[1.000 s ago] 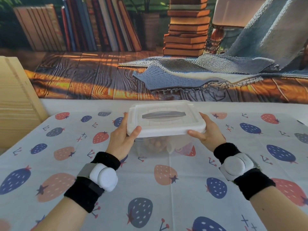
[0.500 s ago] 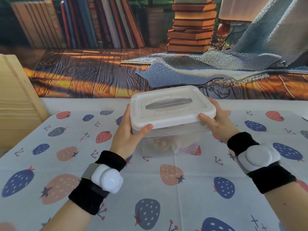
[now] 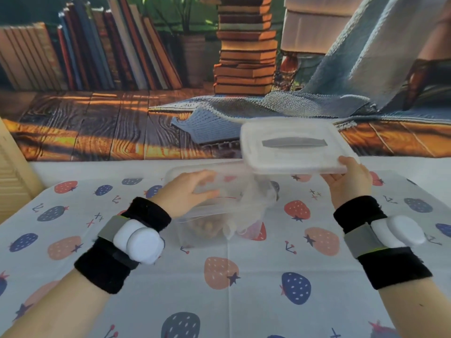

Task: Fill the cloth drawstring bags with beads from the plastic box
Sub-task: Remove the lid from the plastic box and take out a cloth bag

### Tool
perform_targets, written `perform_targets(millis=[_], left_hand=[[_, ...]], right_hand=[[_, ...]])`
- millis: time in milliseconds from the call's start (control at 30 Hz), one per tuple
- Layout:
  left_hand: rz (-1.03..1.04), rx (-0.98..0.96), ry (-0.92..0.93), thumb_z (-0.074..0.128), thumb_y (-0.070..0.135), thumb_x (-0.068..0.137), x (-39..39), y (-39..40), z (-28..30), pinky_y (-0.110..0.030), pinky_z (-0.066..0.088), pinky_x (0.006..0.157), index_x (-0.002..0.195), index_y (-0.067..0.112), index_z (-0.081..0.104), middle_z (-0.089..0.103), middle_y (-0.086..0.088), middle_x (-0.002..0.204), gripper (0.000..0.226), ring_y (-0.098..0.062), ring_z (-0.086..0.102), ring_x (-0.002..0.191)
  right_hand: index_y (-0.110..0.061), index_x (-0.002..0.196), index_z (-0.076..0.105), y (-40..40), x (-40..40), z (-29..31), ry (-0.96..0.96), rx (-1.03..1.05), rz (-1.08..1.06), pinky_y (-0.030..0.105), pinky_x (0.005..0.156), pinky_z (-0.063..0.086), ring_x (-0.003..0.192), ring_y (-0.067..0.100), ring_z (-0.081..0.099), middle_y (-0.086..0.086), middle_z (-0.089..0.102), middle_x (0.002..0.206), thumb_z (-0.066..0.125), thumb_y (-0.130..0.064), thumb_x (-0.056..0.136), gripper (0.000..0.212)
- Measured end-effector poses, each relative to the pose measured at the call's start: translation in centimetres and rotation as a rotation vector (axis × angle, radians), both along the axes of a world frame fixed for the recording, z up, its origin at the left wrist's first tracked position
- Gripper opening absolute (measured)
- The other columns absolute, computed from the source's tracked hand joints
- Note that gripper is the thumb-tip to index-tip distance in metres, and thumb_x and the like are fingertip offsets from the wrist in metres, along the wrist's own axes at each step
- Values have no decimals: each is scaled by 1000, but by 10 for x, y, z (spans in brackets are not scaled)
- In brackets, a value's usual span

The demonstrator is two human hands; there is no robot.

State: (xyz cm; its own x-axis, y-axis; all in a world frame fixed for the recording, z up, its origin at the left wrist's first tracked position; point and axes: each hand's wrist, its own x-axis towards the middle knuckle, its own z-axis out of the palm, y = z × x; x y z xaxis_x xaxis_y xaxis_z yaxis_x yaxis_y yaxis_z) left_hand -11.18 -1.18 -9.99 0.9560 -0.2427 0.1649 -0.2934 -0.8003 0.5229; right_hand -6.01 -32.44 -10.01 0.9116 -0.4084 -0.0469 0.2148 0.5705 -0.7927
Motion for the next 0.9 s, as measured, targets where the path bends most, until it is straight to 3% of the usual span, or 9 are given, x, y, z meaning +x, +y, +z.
perform_targets(millis=[133, 267, 333, 400, 500, 567, 667, 800, 900], left_hand=[[-51, -76, 4, 73, 24, 80, 3, 2, -6, -24, 50, 88, 100, 17, 73, 72, 7, 96, 21, -2, 65, 89], [-4, -149, -40, 76, 11, 76, 5, 0, -7, -22, 52, 81, 84, 16, 77, 74, 3, 85, 9, -6, 67, 80], [24, -133, -91, 74, 8, 77, 5, -3, -7, -20, 51, 78, 82, 15, 77, 74, 3, 81, 8, -6, 66, 77], [59, -115, -176, 73, 6, 78, 5, -8, -6, -16, 49, 75, 80, 14, 76, 73, 4, 78, 9, -6, 65, 77], [109, -100, -244, 73, 6, 78, 5, -13, -3, -16, 49, 74, 79, 16, 77, 72, 6, 78, 10, -4, 63, 77], [124, -124, -240, 74, 4, 77, 5, -16, -2, -10, 47, 72, 80, 15, 76, 72, 4, 77, 12, -4, 63, 76], [139, -163, -221, 76, 2, 74, 6, -21, 2, -6, 45, 68, 82, 13, 75, 71, 0, 73, 13, -7, 63, 74], [171, -219, -152, 78, 3, 72, 11, -20, 8, -4, 43, 65, 85, 12, 74, 71, -4, 69, 16, -8, 65, 68], [212, -261, -119, 78, 4, 72, 13, -19, 9, -4, 43, 63, 85, 10, 74, 71, -7, 69, 15, -7, 65, 61]], right_hand=[[-8, 137, 35, -42, 13, -18, 128, -14, -152, 27, 64, 55, 115, 32, 57, 18, 48, 133, 50, -11, 91, 48], [-5, 129, 42, -56, 21, -35, 202, -122, -275, 33, 56, 53, 106, 35, 58, 15, 54, 115, 53, -4, 87, 44], [-1, 129, 42, -62, 27, -42, 301, -273, -220, 38, 65, 55, 104, 36, 56, 15, 53, 116, 54, -3, 87, 44], [4, 135, 35, -66, 32, -47, 461, -527, -149, 33, 70, 53, 112, 37, 53, 20, 50, 129, 59, -10, 87, 55], [10, 141, 16, -63, 28, -48, 659, -1055, -256, 42, 104, 29, 134, 36, 28, 26, 26, 146, 64, -18, 86, 78], [4, 143, 15, -55, 21, -43, 539, -1240, -310, 44, 111, 19, 138, 37, 19, 24, 18, 148, 65, -17, 84, 80], [-3, 139, 31, -30, 15, -27, 228, -1299, -138, 41, 110, 26, 132, 33, 31, 17, 32, 143, 59, -13, 87, 60], [-2, 117, 56, 27, 5, 6, -155, -1168, 211, 37, 94, 46, 99, 23, 56, 13, 61, 111, 52, 3, 87, 30], [-2, 102, 65, 77, -1, 15, -249, -1235, 455, 32, 75, 51, 80, 21, 58, 14, 66, 91, 54, 4, 87, 20]])
